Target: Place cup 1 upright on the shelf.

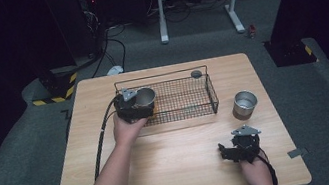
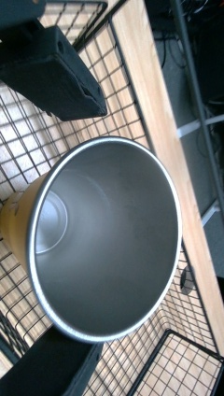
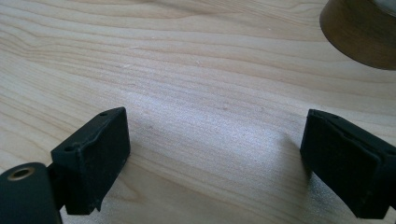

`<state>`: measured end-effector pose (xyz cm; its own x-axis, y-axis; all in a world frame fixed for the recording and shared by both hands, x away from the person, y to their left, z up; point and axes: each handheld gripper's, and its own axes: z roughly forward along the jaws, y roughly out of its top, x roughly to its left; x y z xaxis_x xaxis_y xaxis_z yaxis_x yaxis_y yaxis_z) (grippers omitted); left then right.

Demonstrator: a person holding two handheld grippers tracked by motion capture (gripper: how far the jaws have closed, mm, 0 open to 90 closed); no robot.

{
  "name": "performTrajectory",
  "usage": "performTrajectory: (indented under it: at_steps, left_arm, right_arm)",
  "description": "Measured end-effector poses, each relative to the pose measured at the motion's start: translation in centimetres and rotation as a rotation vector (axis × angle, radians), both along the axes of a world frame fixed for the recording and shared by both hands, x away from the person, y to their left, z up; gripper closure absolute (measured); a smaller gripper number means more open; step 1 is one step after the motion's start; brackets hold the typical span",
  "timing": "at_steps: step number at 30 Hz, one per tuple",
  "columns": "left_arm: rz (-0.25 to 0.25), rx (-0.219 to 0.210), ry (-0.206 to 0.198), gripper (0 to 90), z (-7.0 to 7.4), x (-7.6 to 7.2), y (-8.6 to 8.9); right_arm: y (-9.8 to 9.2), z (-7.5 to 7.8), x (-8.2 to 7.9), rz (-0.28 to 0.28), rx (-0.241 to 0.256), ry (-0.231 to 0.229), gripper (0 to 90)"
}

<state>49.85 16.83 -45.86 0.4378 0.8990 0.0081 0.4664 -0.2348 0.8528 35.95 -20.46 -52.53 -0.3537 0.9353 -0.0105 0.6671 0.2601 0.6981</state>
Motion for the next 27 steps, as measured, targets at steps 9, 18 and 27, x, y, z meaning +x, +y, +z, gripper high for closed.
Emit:
performTrajectory:
  at_steps: [9,18,27]
  left_arm:
    - [-0.002,-0.003,0.018,0.0,0.1,-0.8,0.7]
    - [0.01,-0.015,0.017,0.0,0.0,-1.6,1.6]
    - [-0.003,-0.017,0.007,0.0,0.0,-2.8,1.9]
  right_arm:
    - [0.0,0.0,0.0,0.004,0.001,0.001,8.3]
    - [0.0,0.0,0.0,0.004,0.001,0.001,8.3]
    - [0.0,0.0,0.0,0.004,0.001,0.002,8.3]
